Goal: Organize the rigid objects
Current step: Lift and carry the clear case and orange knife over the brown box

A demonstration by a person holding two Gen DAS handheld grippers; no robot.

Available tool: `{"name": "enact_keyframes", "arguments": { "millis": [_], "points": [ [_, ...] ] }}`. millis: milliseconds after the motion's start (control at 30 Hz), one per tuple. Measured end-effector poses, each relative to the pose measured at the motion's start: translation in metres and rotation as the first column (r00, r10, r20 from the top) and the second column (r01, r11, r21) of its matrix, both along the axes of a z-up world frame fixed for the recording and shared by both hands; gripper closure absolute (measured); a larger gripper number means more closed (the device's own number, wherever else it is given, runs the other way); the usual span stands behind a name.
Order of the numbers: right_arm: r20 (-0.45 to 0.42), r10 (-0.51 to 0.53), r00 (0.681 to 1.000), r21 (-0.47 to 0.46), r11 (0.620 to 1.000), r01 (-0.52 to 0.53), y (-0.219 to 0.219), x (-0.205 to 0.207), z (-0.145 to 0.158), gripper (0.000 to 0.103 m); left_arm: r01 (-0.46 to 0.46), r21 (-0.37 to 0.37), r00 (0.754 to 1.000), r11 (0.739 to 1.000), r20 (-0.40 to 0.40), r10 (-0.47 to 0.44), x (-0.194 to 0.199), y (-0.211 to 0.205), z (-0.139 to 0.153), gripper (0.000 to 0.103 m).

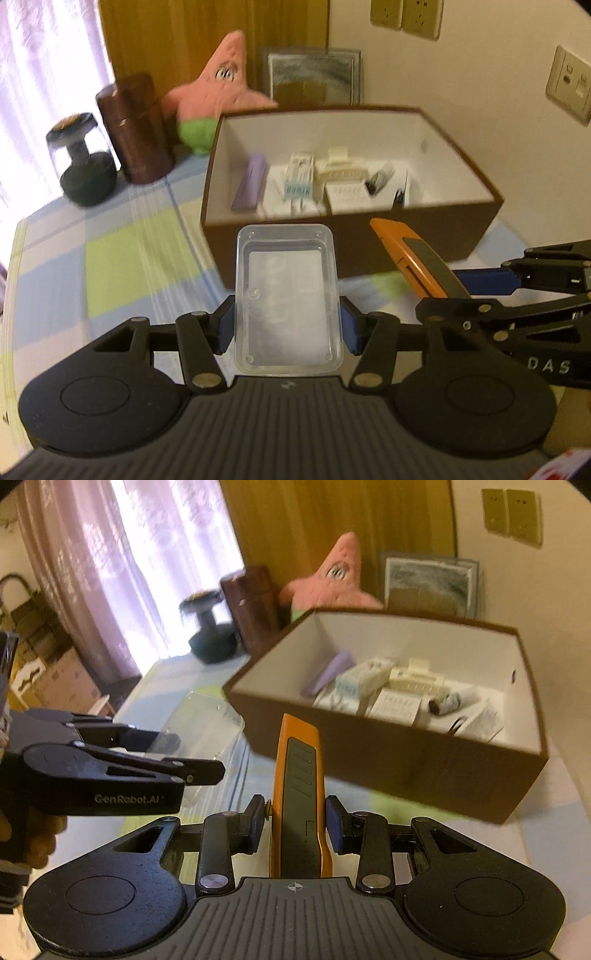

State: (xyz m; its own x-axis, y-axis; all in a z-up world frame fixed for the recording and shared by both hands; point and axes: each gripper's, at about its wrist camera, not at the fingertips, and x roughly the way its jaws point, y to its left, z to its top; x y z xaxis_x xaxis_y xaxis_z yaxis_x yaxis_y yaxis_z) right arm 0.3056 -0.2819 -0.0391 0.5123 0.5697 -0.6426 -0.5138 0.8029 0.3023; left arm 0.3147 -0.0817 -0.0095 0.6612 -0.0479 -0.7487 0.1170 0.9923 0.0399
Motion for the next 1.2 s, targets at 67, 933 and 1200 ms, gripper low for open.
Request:
{"name": "enact_keyframes", "arguments": {
  "millis": [67,933,1200],
  "points": [
    [0.008,-0.022,1.000,0.016,1.000,0.022,-0.006,0.010,0.007,0.071,0.006,-0.002,1.000,1.000,0.014,-0.006,0.010,-0.003,0.005,0.051],
    [-0.087,-0.220,0.972,0.096,0.969,0.228,-0.054,0.171,0.005,0.071,0.058,-0.004,0.998,0.998,-0.003,-0.058,0.161,-0.030,0.004,0.051],
    [-0.168,-0.208,0.964,0.074,0.972,0.222,-0.037,0.197,-0.024,0.071,0.023,0.024,0.997,0.999,-0.075,-0.021,0.187,-0.016,-0.022,0.051]
  ]
}}
